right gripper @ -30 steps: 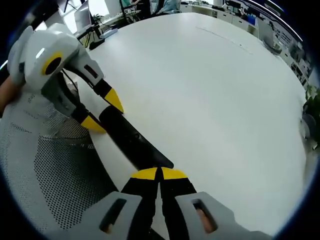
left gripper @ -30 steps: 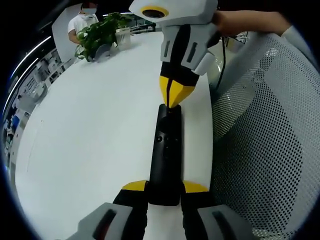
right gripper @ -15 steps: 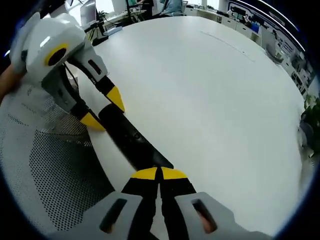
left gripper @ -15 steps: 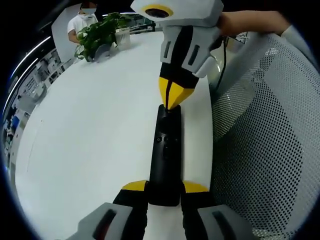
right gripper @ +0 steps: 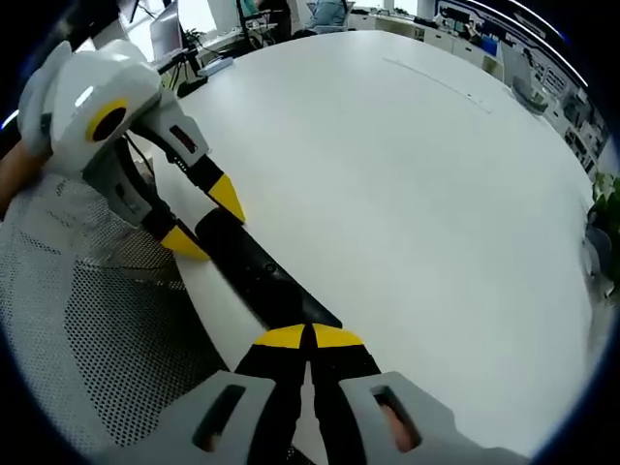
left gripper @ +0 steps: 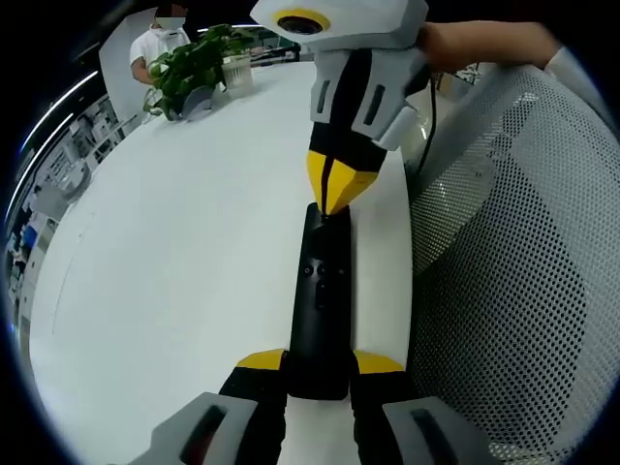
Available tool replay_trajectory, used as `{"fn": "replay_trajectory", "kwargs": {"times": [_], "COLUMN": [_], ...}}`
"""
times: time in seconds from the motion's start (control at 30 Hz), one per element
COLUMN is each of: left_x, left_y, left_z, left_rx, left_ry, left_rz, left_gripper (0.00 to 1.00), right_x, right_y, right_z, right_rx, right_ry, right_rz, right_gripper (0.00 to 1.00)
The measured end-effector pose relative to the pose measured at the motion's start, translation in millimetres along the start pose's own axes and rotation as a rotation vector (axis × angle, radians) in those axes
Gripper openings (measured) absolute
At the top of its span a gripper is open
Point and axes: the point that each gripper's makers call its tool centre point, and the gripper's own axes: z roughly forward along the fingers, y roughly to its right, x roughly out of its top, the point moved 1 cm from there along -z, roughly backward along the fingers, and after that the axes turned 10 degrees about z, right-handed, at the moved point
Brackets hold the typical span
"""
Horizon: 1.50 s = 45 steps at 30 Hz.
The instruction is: Press the specified remote control buttons in sequence, fully releasing each button before pressing the next.
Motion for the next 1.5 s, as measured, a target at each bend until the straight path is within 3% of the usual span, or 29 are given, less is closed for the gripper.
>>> {"fn": "replay_trajectory", "kwargs": {"times": [0.6,1.33,1.5], "left_x": [0.2,0.7,0.8], "left_y": [-0.5,-0.7,-0.7], "left_z": [0.6,0.6,1.0], "left_rx": [-0.003,-0.003,-0.002], "left_ry": [-0.005,0.002,0.005], "left_rz": [0.011,0.007,0.010], "left_gripper": [0.25,0.25,0.25], "right_x": [2.2,3.0,10.2], "right_y": [-6.3,-5.7,-7.5], "right_z": [3.9,2.9,-0.2], "right_rx": [-0.022,-0.020,-0.008], "right_ry": [-0.009,-0.017,0.017], "right_rz": [-0.077,-0.045,-0.038], "right_gripper": [0.00,0.00,0.00]}}
